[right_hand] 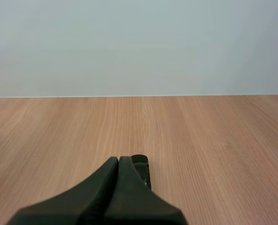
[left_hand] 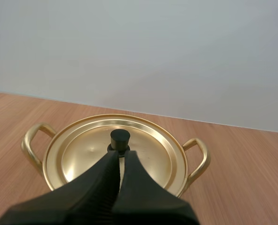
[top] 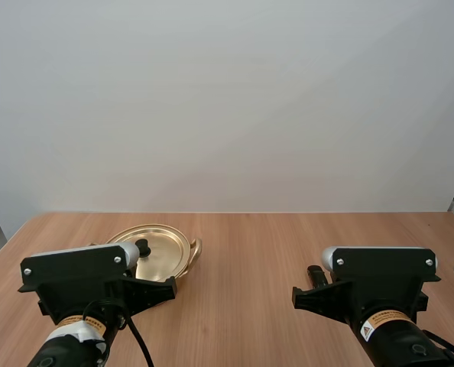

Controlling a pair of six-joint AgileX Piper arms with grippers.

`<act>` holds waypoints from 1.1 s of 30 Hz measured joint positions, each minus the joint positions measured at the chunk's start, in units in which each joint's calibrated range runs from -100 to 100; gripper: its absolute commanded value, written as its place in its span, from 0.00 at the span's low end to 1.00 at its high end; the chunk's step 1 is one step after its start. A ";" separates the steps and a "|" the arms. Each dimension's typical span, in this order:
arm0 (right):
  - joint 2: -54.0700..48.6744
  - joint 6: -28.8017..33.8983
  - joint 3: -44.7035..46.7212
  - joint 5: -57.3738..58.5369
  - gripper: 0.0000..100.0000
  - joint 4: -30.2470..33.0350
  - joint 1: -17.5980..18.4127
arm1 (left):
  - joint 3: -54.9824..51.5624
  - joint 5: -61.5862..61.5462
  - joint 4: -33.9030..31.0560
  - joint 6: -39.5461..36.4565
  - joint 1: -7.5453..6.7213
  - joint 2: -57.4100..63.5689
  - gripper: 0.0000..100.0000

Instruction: Open the pot, put the car inside, and close it

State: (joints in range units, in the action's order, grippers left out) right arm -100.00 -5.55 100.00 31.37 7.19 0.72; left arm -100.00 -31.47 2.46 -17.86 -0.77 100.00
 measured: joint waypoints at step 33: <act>0.00 0.00 0.00 0.17 0.00 2.39 -1.62 | 0.00 1.98 -3.20 2.96 1.81 0.00 0.08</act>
State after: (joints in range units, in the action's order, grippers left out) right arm -100.00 -5.55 100.00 31.55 9.58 -0.90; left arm -100.00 -29.49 -0.73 -14.90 1.04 100.00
